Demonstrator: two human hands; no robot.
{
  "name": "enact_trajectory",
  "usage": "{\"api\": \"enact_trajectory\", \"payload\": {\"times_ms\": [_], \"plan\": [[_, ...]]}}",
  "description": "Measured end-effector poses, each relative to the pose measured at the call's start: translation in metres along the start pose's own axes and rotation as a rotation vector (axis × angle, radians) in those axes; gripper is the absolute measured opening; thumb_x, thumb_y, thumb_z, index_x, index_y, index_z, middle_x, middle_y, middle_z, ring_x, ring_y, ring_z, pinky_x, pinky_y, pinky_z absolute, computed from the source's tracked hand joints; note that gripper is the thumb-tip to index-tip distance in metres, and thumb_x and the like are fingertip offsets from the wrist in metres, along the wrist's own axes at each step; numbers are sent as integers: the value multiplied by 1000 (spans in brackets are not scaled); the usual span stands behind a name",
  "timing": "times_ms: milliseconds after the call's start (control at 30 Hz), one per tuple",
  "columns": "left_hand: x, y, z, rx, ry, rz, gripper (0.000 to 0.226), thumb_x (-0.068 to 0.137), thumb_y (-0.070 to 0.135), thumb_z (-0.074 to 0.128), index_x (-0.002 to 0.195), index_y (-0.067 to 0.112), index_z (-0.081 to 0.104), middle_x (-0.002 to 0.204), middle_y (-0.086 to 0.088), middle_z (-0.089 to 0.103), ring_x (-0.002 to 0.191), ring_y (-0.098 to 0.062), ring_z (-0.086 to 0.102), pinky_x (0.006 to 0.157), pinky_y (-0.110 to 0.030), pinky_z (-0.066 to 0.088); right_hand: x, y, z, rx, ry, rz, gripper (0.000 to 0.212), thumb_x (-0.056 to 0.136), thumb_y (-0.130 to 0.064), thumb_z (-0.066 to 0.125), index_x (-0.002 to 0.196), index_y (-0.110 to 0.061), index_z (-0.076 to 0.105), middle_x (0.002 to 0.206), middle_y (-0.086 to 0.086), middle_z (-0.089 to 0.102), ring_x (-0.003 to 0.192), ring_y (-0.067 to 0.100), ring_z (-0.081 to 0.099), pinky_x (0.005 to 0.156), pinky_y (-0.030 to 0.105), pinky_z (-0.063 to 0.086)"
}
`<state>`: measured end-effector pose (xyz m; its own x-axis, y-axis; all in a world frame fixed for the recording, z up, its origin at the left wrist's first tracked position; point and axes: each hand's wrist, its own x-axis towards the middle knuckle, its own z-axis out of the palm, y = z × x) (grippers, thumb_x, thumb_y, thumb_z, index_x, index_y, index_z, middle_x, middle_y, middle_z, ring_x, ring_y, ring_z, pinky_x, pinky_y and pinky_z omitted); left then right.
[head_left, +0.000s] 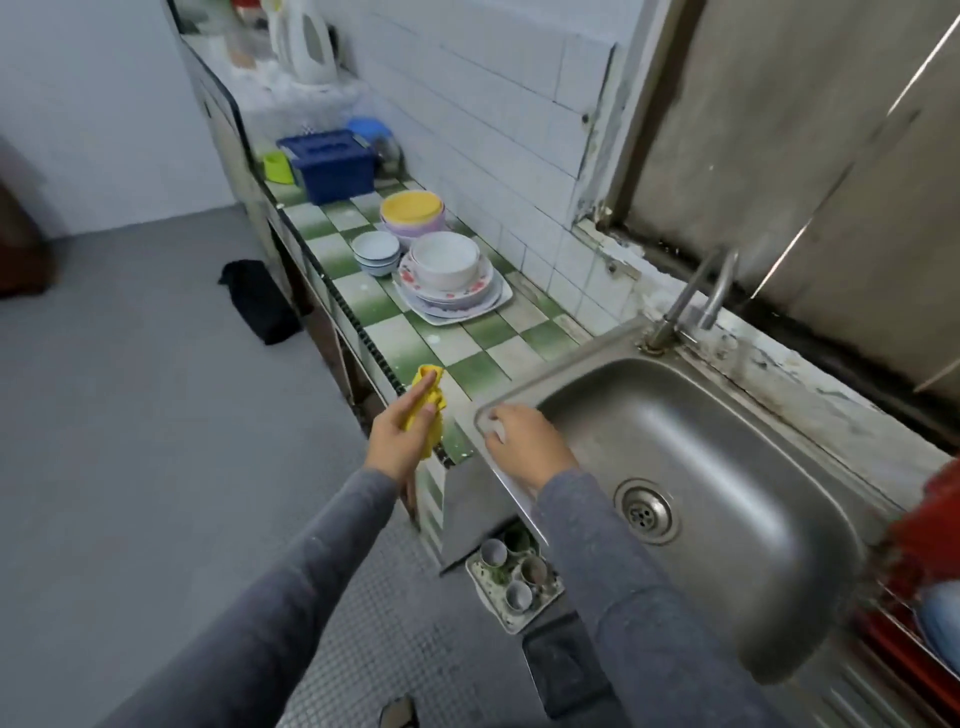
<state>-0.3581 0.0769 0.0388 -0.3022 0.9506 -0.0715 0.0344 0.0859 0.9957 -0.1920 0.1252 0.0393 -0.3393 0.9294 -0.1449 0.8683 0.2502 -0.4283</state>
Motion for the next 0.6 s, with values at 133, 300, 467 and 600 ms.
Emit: {"api": "enact_trajectory", "payload": {"times_ms": [133,300,467,600], "plan": [[37,7,-50,4,29,4,41,101,6,51,141,14,52,132,6,49,118,-15,50,109,-35,43,49,-45,10,11,-25,-34,38,102,-25,47,135,-10,56,136,10,57,123,29,53,100,38,46],[84,-1,-97,25,76,-30,39,101,9,53,139,20,55,130,7,52,122,-19,52,111,-42,42,110,-83,23,-2,-42,-48,36,102,-26,46,130,-8,57,132,12,58,122,30,54,102,42,45],[136,-10,-124,50,96,-73,40,102,10,52,140,21,54,133,1,53,115,-16,52,110,-39,43,171,-113,36,-21,-76,-79,36,103,-24,46,133,-6,55,132,14,56,123,29,51,103,39,43],[197,-17,-143,72,101,-85,40,102,10,51,138,27,55,131,4,53,120,-18,53,112,-41,41,232,-128,52,-12,-80,-89,38,102,-24,48,135,-9,55,133,12,57,122,28,54,102,39,45]]}}
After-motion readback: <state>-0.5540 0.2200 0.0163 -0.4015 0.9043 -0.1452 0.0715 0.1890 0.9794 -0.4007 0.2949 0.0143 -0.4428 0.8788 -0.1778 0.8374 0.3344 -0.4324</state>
